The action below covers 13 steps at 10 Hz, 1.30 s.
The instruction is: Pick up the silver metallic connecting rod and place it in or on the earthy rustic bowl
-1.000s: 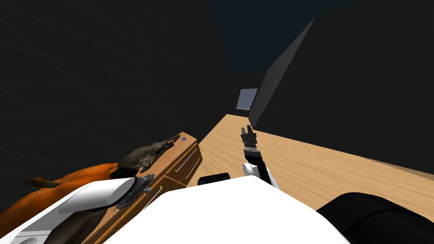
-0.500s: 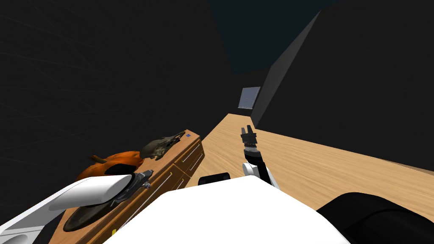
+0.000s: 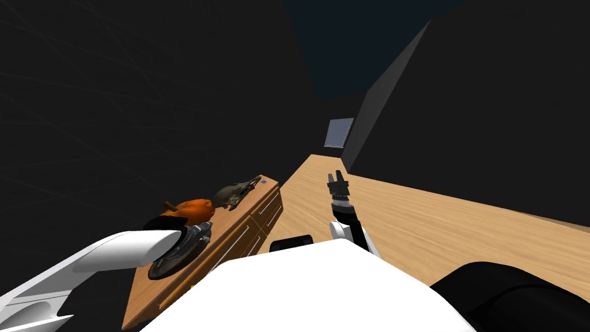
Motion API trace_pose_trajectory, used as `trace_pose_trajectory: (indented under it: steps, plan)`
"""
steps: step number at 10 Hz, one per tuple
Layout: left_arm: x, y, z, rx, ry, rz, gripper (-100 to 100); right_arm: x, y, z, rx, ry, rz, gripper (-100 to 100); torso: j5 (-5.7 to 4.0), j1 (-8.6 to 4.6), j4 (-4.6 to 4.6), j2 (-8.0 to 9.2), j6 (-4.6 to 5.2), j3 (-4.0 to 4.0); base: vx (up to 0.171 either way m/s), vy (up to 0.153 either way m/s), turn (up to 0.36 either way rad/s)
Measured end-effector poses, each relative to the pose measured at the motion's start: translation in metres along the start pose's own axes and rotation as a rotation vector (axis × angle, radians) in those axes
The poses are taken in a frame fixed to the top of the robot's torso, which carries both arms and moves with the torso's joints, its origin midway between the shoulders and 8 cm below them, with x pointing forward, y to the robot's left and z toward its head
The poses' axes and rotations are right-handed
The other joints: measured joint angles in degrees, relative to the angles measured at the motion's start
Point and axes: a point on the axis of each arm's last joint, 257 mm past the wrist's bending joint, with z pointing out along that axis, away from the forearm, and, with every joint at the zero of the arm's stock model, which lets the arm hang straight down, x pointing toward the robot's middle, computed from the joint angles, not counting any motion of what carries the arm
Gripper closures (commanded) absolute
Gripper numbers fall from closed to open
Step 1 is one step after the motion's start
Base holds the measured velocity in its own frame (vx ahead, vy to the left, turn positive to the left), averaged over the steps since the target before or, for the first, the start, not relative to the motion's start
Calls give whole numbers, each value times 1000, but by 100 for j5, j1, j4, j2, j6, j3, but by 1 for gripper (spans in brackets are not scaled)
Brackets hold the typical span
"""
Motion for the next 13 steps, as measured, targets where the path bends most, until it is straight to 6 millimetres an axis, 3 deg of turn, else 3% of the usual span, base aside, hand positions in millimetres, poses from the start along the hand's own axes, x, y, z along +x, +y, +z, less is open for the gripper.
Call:
trace_pose_trajectory:
  steps: [5, 6, 10, 11, 12, 13]
  plan:
    - [-20, -36, -17, 81, -53, 59, 100, 0, 0, 0, 0, 0, 0, 0, -1, -9, 0, -1, 2, 0, -94, 199, -22]
    - [-21, -37, -18, 84, -57, 61, -100, 0, 0, 0, 0, 0, 0, 0, -1, -50, -4, -16, 4, -9, -8, 24, 1]
    - [-21, -37, -18, 83, -57, 61, -100, 0, 0, 0, 0, 0, 0, 0, -17, -107, -11, -42, 6, -25, -1, 2, 0]
    - [-21, -37, -18, 83, -57, 61, 0, 0, 0, 0, 0, 0, 0, 0, -17, -108, -11, -43, 6, -25, 0, 0, 0]
    - [-21, -36, -18, 81, -57, 61, -100, 0, 0, 0, 0, 0, 0, 0, -18, -113, -10, -44, 10, -25, 16, 13, 64]
    - [-23, -39, -23, 86, -56, 64, -100, 0, 0, 0, 0, 0, 0, 0, -19, -112, -11, -49, 9, -28, 31, 19, 73]
